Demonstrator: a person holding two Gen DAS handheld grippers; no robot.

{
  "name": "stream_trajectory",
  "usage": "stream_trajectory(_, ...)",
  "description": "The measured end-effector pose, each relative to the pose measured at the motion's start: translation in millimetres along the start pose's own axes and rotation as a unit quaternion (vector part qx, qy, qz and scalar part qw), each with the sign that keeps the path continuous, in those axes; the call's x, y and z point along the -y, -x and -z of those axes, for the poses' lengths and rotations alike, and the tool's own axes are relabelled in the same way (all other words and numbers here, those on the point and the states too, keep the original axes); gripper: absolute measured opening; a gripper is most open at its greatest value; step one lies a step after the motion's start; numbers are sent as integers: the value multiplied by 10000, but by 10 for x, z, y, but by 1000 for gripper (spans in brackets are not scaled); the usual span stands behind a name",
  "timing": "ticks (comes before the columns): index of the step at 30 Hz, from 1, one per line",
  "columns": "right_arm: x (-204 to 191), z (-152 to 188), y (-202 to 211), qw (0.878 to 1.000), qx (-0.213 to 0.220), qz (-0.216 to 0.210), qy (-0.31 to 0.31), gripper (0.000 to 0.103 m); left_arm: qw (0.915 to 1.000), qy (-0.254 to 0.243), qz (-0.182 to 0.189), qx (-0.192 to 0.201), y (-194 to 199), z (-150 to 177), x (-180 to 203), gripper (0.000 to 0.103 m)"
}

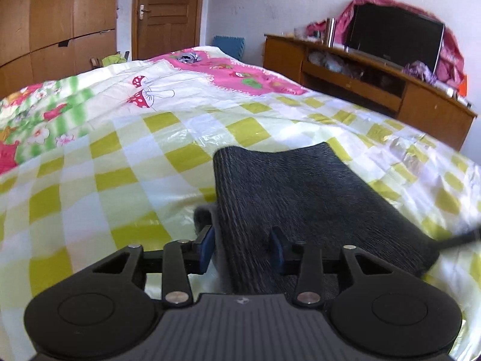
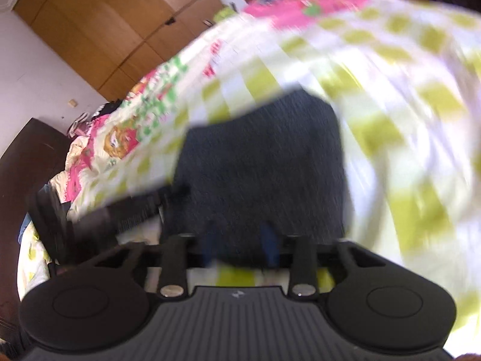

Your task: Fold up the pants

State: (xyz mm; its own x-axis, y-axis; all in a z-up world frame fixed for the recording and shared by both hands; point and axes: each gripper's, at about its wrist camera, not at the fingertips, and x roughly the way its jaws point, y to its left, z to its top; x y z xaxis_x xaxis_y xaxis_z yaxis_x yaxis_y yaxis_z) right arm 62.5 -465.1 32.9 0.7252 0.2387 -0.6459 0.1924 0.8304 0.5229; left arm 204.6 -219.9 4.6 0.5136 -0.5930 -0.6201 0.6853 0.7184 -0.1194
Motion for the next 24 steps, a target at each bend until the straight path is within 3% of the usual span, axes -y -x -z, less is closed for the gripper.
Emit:
stream_trajectory(5,-465,-647,-754,9982,-283,-19,522,65,9997,-53,-232,100,72,257,136,63)
stream_trajectory(10,-902,-844,-1528,9920,-654,395,1006,64,9985,92,-446,318,119,384,183,65)
stream_trajectory(11,-929,-827,-1651,9893,-636,639,1147,64,9986,104,-423,293,92,399,182,62)
stream_trajectory(12,-934,-788,-1796,9842,-663,899,1374,60,9989,107,-380,260,53,417,174,55)
stream_trajectory(13,-881,-762,-1937,9803,-717,1124,1460,45,9990,156,-346,224,17,437,151,54)
stream_trajectory(14,-770,-764,-2026,9821,-827,1179,1215,43,9986,377,-308,192,-17,462,80,54)
stream_trajectory(16,-650,-770,-1927,9887,-747,1007,816,40,9951,979,-66,108,-26,485,-104,54)
stream_trajectory(18,-752,-771,-1825,9884,-676,973,955,33,9896,1422,180,105,-7,519,-230,50)
stream_trajectory(20,-881,-793,-1791,9860,-630,981,1192,24,9893,1409,337,184,65,502,-236,40)
stream_trajectory(24,-792,-824,-1878,9893,-596,1008,866,22,9934,1070,203,363,191,439,-222,37)
